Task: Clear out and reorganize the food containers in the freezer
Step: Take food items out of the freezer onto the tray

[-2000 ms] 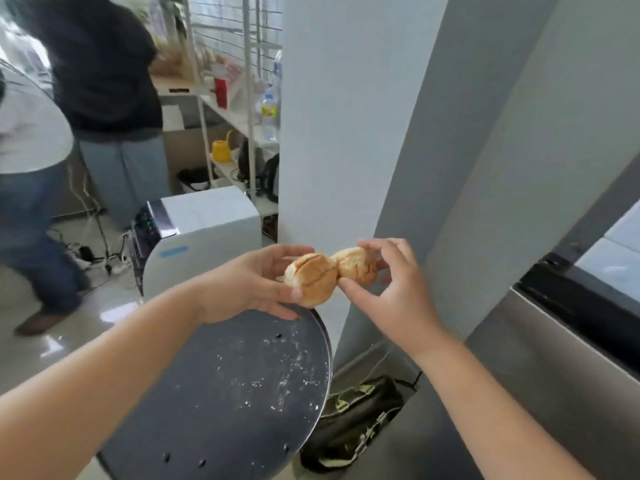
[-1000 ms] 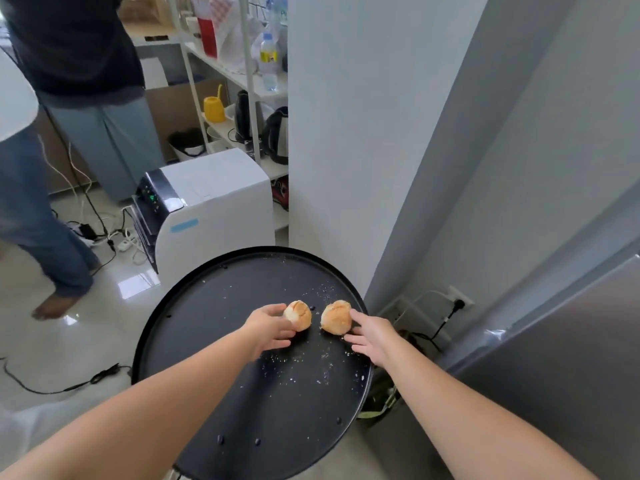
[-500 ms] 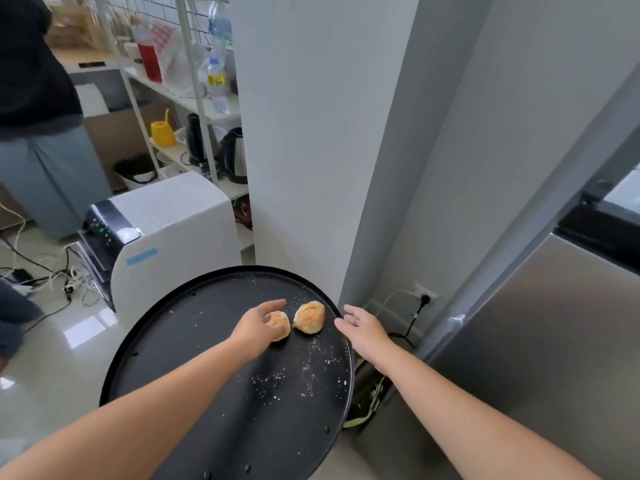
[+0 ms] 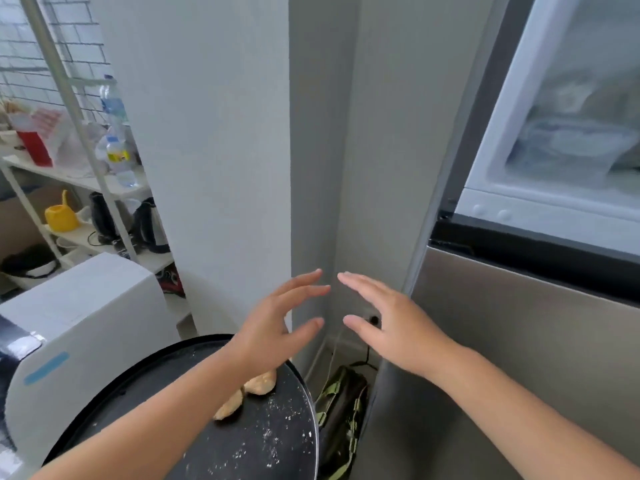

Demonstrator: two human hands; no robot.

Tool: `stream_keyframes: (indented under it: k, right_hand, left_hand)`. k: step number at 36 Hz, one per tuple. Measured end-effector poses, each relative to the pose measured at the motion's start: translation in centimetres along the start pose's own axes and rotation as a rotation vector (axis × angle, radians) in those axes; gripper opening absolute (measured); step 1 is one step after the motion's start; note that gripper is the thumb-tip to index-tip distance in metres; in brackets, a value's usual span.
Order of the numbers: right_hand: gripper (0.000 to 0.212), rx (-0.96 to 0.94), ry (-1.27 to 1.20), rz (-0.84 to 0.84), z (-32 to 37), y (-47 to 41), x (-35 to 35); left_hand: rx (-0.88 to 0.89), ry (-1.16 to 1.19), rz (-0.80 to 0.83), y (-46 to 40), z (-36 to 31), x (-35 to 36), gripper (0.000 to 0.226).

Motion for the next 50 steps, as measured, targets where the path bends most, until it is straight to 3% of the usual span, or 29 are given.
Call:
stream_keyframes:
  k: [7,12,27,35,39,45,50]
  right_hand:
    - [0.053,-0.032,0.117,-0.353,0.1,2.6,-12.6]
    - [0.05,0.053,0.19,-0.507,-2.0,5.0,-19.1]
    - [0.052,0.227,0.403,-0.611,-10.1,8.9,-31.3]
    - [0.061,0.393,0.594,-0.586,-15.3,8.7,-37.0]
    - [0.055,0.382,0.7,-0.677,-16.4,8.6,-39.2]
    - [0.059,0.458,0.788,-0.793,-18.5,9.0,-42.2]
    - [0.061,0.535,0.677,-0.884,-20.0,8.5,-44.2]
  left_hand:
    - [0.304,0.055,0.041,-6.2,-10.6,0.9,0.031]
    - [0.437,0.104,0.106,-10.0,-16.1,3.7,0.033]
    - [0.677,0.015,0.193,-18.3,-27.9,12.7,0.035]
    - [0.68,-0.05,0.181,-24.4,-34.0,18.0,0.031]
    - [0.623,0.005,0.174,-27.4,-37.0,20.8,0.028]
    - [0.676,-0.207,0.122,-31.1,-40.4,25.5,0.052]
    - [0.598,-0.273,0.103,-34.1,-41.6,27.8,0.071]
Point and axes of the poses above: each hand's wrist, its own y-axis away from the middle knuckle, its own x-axis out of the palm, z = x × y, the point moved 6 cm from there along -y, towards the middle knuckle, and after that the axes turned 8 degrees about -z, right-handed, at the moved point
